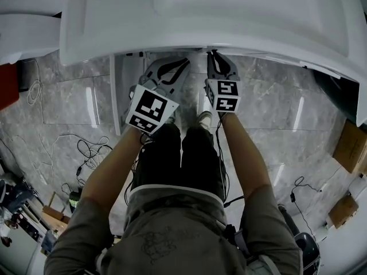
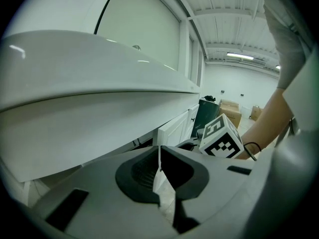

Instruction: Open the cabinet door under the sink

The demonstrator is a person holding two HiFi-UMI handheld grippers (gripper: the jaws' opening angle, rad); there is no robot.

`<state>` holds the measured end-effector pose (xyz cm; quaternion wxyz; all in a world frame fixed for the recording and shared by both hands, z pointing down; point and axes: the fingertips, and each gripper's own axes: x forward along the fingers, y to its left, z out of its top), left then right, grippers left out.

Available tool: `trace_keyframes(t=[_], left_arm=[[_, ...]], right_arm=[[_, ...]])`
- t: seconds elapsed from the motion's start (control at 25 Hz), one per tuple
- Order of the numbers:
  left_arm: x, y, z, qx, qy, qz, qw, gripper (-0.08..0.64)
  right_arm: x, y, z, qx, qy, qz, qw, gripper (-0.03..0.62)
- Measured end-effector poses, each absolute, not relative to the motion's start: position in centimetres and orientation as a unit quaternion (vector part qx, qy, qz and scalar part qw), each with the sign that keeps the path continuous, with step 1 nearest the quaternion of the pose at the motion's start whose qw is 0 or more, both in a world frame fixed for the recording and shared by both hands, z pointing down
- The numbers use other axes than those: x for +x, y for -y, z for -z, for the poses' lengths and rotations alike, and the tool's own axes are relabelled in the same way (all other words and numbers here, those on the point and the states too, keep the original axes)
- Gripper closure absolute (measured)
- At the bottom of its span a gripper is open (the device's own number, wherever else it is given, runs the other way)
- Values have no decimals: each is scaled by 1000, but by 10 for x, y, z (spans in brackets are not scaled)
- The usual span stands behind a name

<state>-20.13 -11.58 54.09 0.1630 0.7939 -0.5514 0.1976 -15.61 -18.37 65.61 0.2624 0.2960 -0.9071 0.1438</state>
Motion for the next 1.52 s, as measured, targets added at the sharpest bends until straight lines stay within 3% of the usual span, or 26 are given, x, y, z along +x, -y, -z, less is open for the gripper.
trace_keyframes(t=[1.04, 1.52], left_arm=[[-84, 98, -571, 837, 445, -254, 192, 534], [20, 110, -575, 875, 361, -261, 192, 534]], right_arm=[[-3, 87, -650, 186, 950, -102, 228, 545], [95, 88, -654, 216, 939, -101, 246, 543]])
